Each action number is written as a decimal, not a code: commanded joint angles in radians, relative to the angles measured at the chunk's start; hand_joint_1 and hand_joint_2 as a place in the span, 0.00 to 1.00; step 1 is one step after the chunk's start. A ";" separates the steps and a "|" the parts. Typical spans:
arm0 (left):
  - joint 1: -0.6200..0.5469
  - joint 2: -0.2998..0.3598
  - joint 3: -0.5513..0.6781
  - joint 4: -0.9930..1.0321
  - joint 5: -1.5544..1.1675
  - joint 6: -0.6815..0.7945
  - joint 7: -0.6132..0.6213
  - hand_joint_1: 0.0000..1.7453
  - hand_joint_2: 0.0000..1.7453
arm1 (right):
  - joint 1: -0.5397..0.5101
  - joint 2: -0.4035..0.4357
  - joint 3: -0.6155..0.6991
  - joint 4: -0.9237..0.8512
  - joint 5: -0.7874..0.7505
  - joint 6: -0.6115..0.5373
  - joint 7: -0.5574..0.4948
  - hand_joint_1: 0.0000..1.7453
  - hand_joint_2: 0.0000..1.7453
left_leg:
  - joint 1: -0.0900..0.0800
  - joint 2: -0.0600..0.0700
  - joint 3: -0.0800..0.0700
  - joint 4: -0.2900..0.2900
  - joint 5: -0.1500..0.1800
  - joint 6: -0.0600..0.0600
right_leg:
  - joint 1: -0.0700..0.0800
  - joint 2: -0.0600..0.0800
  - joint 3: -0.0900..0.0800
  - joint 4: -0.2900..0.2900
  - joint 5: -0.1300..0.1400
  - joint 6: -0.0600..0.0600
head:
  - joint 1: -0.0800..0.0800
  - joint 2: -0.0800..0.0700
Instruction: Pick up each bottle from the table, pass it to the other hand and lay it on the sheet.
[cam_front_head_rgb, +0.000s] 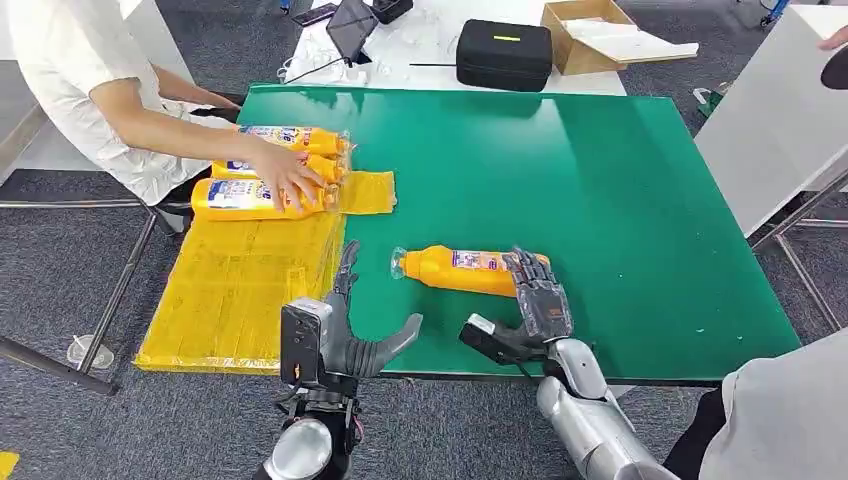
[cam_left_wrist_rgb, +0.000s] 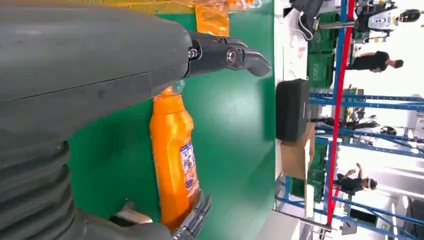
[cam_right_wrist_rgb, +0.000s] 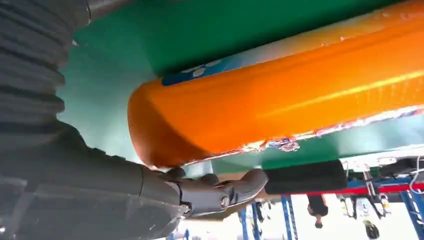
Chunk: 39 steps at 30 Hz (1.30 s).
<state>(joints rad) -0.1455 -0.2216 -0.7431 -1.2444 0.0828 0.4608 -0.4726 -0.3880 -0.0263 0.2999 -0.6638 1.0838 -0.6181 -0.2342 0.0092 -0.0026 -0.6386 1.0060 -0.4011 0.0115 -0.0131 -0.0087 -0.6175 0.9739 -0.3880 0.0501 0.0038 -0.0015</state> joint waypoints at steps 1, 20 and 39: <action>-0.009 0.039 -0.024 -0.017 -0.012 -0.006 0.015 0.00 1.00 | -0.022 -0.032 0.136 0.031 0.089 -0.043 0.071 0.00 1.00 | 0.000 0.001 0.004 0.000 -0.002 0.000 | 0.000 0.002 0.004 0.000 -0.002 -0.002 | 0.000 0.000; -0.003 0.036 -0.008 -0.008 -0.001 -0.029 0.037 0.00 1.00 | -0.053 -0.048 0.142 -0.003 0.108 0.020 0.157 0.00 1.00 | 0.000 0.002 0.004 0.000 -0.002 0.000 | 0.000 0.002 0.004 0.000 -0.002 -0.002 | 0.000 0.000; -0.031 0.025 -0.032 0.033 0.009 -0.029 0.036 0.00 1.00 | -0.164 -0.049 0.061 0.232 0.063 0.023 0.140 0.00 1.00 | 0.000 0.001 0.004 0.000 -0.002 0.000 | 0.000 0.001 0.005 0.000 -0.002 -0.002 | 0.000 0.000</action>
<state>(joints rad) -0.1297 -0.2167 -0.7427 -1.2764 0.0843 0.4288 -0.4418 -0.4714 -0.0767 0.3861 -0.5997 1.1524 -0.6199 -0.0900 0.0089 -0.0028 -0.6394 1.0061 -0.4012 0.0115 -0.0133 -0.0091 -0.6179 0.9739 -0.3882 0.0503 0.0034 -0.0015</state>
